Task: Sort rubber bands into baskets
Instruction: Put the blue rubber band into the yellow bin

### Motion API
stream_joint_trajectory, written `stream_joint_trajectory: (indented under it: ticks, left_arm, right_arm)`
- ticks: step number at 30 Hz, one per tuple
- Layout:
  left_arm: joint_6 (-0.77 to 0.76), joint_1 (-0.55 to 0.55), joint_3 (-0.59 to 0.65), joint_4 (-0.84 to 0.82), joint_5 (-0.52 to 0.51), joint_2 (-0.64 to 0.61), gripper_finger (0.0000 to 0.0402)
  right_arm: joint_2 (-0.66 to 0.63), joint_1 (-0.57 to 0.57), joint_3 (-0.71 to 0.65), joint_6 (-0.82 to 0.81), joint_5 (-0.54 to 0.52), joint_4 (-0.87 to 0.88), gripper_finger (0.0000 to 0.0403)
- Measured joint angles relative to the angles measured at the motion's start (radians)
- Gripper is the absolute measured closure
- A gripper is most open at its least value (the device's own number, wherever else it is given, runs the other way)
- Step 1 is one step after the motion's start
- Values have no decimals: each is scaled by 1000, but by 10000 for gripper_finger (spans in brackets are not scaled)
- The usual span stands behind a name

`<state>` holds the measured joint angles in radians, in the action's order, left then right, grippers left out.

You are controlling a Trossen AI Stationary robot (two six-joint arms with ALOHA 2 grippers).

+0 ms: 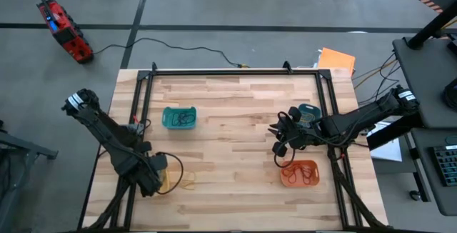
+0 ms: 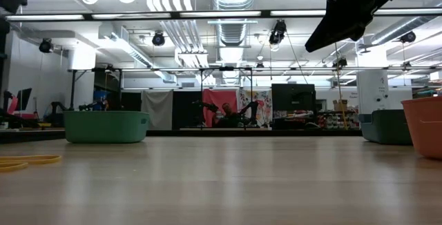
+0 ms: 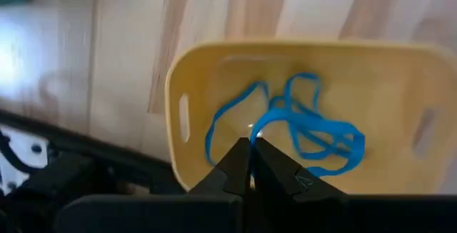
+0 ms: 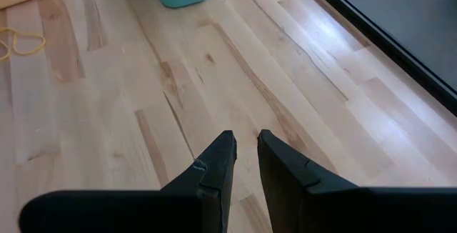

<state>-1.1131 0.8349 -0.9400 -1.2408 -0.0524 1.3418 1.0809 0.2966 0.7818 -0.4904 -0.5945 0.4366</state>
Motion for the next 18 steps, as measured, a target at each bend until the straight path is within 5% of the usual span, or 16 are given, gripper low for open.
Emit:
stream_joint_trajectory:
  ticks: [18]
  left_arm:
    - [-21,0,49,15,19,27,402]
  right_arm:
    - [0,0,0,-10,0,0,346]
